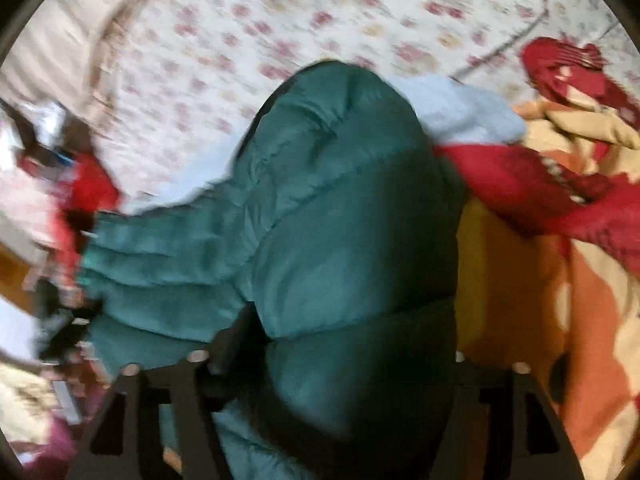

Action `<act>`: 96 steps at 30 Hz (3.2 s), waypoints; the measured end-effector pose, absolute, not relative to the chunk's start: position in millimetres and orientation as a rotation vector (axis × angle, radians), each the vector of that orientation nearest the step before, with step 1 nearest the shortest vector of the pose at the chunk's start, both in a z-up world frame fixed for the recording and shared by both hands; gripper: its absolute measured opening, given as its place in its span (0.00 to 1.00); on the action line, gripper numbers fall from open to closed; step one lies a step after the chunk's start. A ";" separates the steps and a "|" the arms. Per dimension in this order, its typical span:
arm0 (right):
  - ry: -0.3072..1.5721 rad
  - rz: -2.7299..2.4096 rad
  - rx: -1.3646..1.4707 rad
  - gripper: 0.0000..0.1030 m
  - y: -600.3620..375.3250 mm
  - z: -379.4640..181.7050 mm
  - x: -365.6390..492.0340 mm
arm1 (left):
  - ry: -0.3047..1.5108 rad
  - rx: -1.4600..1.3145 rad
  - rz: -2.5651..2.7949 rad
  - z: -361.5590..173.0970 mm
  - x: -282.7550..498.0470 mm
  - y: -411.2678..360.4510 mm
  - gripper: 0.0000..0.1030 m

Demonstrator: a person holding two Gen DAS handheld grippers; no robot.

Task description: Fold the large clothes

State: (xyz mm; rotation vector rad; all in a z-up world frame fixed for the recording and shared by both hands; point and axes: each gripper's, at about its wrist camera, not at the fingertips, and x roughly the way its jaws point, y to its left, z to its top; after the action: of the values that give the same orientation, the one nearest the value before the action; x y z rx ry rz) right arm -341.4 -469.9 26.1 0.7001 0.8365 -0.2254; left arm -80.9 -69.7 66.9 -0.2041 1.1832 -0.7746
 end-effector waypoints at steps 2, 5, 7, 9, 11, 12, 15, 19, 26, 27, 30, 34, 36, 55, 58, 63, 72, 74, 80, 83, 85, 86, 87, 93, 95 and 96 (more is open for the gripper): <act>0.840 -0.256 0.691 0.80 -468.1 18.5 -335.3 | 1.184 -0.197 -0.721 56.3 -78.8 -70.1 0.80; 0.838 -0.311 0.610 0.83 -459.5 27.1 -332.0 | 1.149 -0.175 -0.678 55.9 -83.1 -69.9 0.86; 0.843 -0.350 0.562 0.83 -452.7 39.0 -334.6 | 1.115 -0.126 -0.643 64.7 -92.6 -68.7 0.86; 0.832 -0.400 0.497 0.83 -445.4 55.0 -340.6 | 1.063 -0.081 -0.603 73.7 -100.1 -64.7 0.86; 0.807 -0.424 0.459 0.83 -437.6 69.0 -347.5 | 0.989 -0.040 -0.572 89.4 -113.9 -61.2 0.86; 0.785 -0.427 0.448 0.83 -431.6 78.5 -351.1 | 0.959 -0.027 -0.564 96.7 -120.8 -59.9 0.86; 0.740 -0.400 0.459 0.84 -418.3 93.1 -357.2 | 0.914 0.009 -0.539 110.4 -134.8 -63.8 0.86; 0.696 -0.368 0.464 0.84 -389.0 104.1 -353.0 | 0.860 0.058 -0.523 121.1 -158.1 -76.2 0.86; 0.662 -0.396 0.398 0.90 -343.6 111.2 -338.5 | 0.791 0.117 -0.516 127.8 -190.1 -95.7 0.86; 0.657 -0.400 0.386 0.91 -337.3 111.4 -336.5 | 0.784 0.121 -0.517 128.5 -193.8 -97.3 0.86; 0.656 -0.412 0.373 0.91 -326.3 110.8 -333.2 | 0.772 0.131 -0.523 129.6 -204.2 -102.1 0.86; 0.660 -0.409 0.369 0.91 -315.3 107.8 -330.2 | 0.757 0.131 -0.526 130.5 -213.9 -104.7 0.86; 0.660 -0.415 0.362 0.92 -311.7 106.6 -330.2 | 0.750 0.138 -0.517 130.9 -217.1 -105.9 0.86; 0.653 -0.407 0.330 0.94 -296.1 109.2 -330.4 | 0.711 0.170 -0.494 131.4 -228.8 -110.9 0.86; 0.652 -0.409 0.321 0.94 -294.1 108.9 -329.9 | 0.710 0.170 -0.493 131.5 -228.7 -109.8 0.86; 0.660 -0.404 0.327 0.94 -292.9 106.8 -329.3 | 0.713 0.171 -0.497 131.3 -228.3 -109.7 0.86; 0.664 -0.399 0.329 0.94 -291.3 105.2 -328.6 | 0.711 0.172 -0.495 130.9 -228.9 -110.1 0.86; 0.664 -0.400 0.331 0.94 -291.6 105.2 -328.6 | 0.710 0.172 -0.494 130.9 -228.7 -109.8 0.86; 0.665 -0.399 0.338 0.94 -289.5 103.2 -328.4 | 0.712 0.171 -0.496 130.7 -228.6 -110.1 0.86; 0.665 -0.399 0.336 0.94 -290.9 103.2 -328.4 | 0.712 0.172 -0.496 130.9 -228.5 -110.4 0.86; 0.665 -0.400 0.337 0.94 -291.1 103.4 -328.2 | 0.713 0.173 -0.496 130.8 -228.5 -110.5 0.86; 0.665 -0.400 0.339 0.94 -290.3 102.3 -327.6 | 0.713 0.173 -0.496 130.2 -228.8 -110.4 0.86; 0.665 -0.399 0.342 0.94 -289.5 101.9 -327.5 | 0.714 0.174 -0.495 129.2 -229.1 -110.3 0.86; 0.666 -0.397 0.345 0.94 -290.4 101.0 -326.4 | 0.717 0.175 -0.494 125.2 -229.7 -111.2 0.86; 0.668 -0.396 0.346 0.94 -288.7 99.4 -325.5 | 0.719 0.176 -0.494 125.0 -229.5 -111.1 0.86; 0.669 -0.394 0.347 0.94 -289.8 98.9 -324.8 | 0.720 0.177 -0.494 123.9 -229.7 -111.5 0.86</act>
State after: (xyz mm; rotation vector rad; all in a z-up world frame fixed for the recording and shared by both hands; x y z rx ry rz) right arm -324.8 -289.8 98.9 0.3471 0.6692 -0.3942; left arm -229.7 -111.5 123.9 0.1765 0.7200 -0.4938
